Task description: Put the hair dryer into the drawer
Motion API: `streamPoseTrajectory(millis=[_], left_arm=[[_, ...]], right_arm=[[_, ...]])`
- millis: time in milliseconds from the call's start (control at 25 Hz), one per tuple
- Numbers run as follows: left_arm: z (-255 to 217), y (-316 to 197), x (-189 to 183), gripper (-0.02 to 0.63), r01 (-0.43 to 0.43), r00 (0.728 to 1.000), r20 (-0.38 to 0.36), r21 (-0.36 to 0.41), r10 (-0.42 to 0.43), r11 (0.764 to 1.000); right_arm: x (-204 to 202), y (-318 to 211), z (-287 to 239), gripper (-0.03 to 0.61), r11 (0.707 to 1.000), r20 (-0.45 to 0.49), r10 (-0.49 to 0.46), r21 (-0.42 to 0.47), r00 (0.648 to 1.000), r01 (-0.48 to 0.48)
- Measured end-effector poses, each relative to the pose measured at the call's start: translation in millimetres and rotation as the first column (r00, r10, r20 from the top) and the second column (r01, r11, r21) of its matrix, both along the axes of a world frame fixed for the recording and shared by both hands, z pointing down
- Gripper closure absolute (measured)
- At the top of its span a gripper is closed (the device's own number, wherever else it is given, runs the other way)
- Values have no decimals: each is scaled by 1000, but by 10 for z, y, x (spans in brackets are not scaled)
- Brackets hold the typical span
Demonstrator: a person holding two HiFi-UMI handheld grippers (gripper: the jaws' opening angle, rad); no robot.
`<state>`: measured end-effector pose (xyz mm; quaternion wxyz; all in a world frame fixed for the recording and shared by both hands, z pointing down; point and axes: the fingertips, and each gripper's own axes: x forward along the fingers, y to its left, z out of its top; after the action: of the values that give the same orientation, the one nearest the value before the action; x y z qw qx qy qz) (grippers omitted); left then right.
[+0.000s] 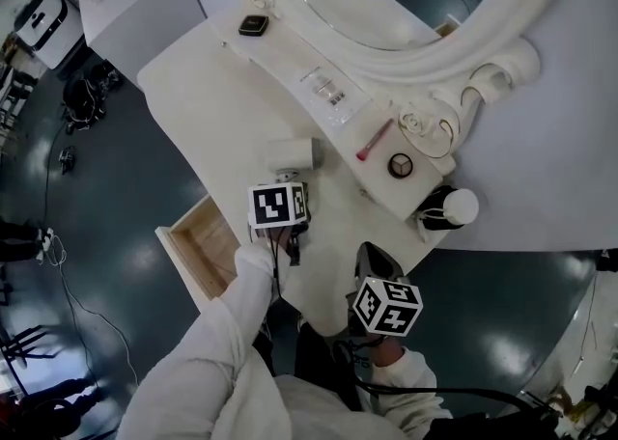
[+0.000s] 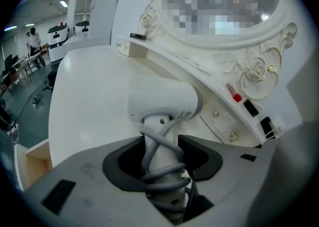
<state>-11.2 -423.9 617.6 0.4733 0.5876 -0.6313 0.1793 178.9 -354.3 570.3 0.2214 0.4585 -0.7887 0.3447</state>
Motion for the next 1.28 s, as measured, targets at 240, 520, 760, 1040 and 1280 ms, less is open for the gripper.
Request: streamPoseTrajectory(millis=[240, 520, 760, 1040, 1280], left_arm=[[-85, 282, -59, 417, 15, 999, -52, 27, -14, 1000], [-313, 576, -207, 417, 8, 996, -93, 90, 0, 996], [-519, 936, -495, 416, 32, 995, -102, 143, -17, 989], [-670, 1447, -935, 417, 93, 992, -103, 171, -76, 981], [-693, 1840, -1278, 416, 168, 981, -125, 164, -148, 972]], right_arm=[[-154, 85, -42, 517, 1000, -10, -12, 15, 1000, 12], [-440, 319, -161, 517, 999, -22, -30, 39, 999, 31], [-779, 611, -315, 517, 996, -29, -65, 65, 997, 67], [-1169, 911, -495, 517, 989, -31, -100, 107, 995, 103], [-1412, 1129, -643, 517, 983, -34, -126, 129, 991, 129]])
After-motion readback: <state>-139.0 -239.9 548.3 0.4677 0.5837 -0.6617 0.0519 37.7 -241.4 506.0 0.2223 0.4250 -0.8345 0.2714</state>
